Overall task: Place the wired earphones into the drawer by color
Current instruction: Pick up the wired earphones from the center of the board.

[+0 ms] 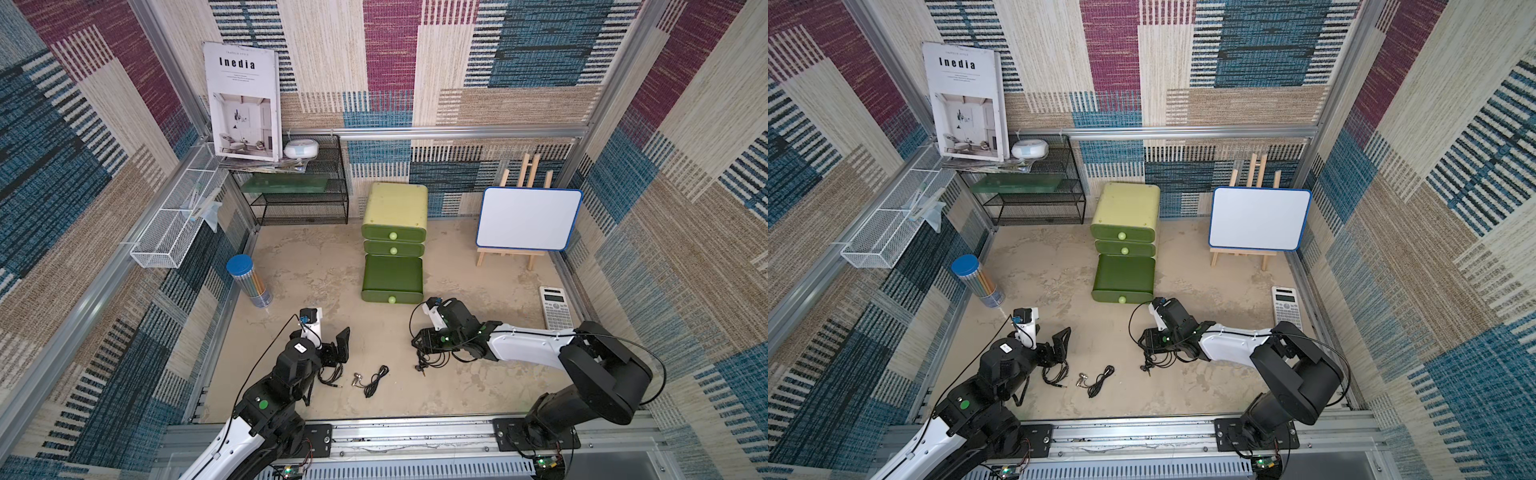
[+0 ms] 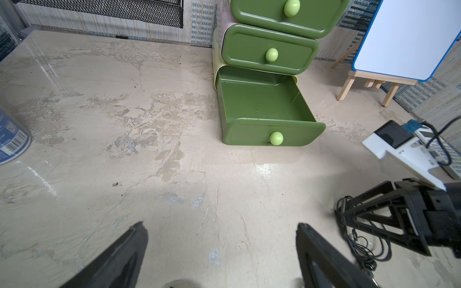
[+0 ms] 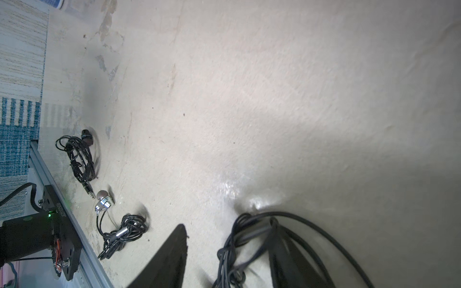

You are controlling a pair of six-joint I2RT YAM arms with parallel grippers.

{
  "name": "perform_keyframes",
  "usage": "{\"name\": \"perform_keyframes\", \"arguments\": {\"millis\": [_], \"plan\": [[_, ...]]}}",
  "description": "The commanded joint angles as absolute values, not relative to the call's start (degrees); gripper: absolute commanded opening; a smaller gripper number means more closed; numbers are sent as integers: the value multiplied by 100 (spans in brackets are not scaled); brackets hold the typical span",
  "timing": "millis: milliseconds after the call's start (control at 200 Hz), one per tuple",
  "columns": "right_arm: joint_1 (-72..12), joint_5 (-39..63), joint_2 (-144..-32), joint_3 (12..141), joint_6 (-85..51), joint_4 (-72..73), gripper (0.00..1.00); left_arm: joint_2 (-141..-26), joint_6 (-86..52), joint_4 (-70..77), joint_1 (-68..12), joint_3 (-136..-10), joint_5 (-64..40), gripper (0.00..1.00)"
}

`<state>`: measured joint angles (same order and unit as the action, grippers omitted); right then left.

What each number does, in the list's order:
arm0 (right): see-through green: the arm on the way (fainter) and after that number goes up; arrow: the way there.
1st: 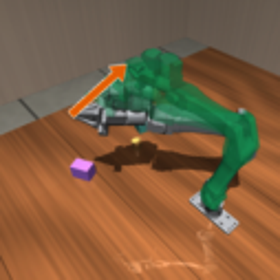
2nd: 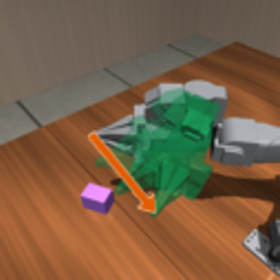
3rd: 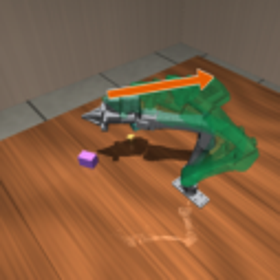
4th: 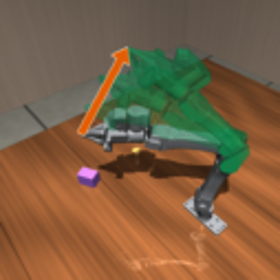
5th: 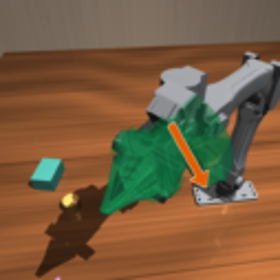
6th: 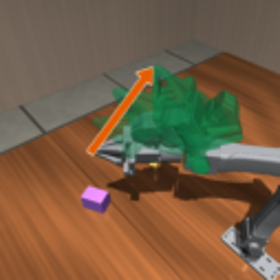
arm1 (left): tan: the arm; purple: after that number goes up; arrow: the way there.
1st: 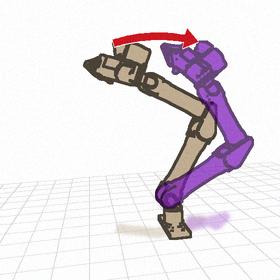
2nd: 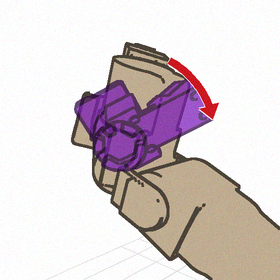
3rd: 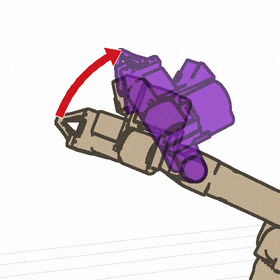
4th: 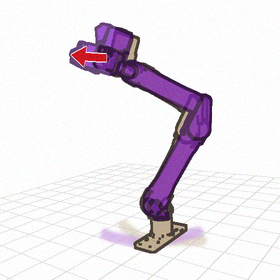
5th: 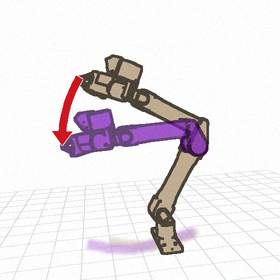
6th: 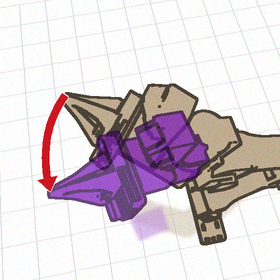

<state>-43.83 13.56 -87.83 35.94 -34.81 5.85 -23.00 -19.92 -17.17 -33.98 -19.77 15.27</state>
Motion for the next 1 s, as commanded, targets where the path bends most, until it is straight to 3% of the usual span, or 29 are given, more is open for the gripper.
{"name": "perform_keyframes", "arguments": {"millis": [0,110,295,481,656,997], "plan": [[-4425,1299,-8857,3659,-3480,465,53,-2296,-1925,-1709,-3393,-1986,1612,96],[-4456,1094,-8893,3715,-3491,310,48,-2286,-1924,-1710,-3393,-1982,1601,96],[-4507,854,-8997,3818,-3461,97,32,-2277,-1916,-1738,-3393,-2004,1604,96],[-4579,710,-9094,3871,-3494,5,28,-2233,-1916,-1758,-3393,-1994,1615,97],[-4631,659,-9141,3925,-3469,-44,15,-2224,-1916,-1759,-3393,-1986,1622,96],[-4641,606,-9020,3888,-3472,-53,4,-2214,-1925,-1766,-3393,-1982,1622,96]]}}
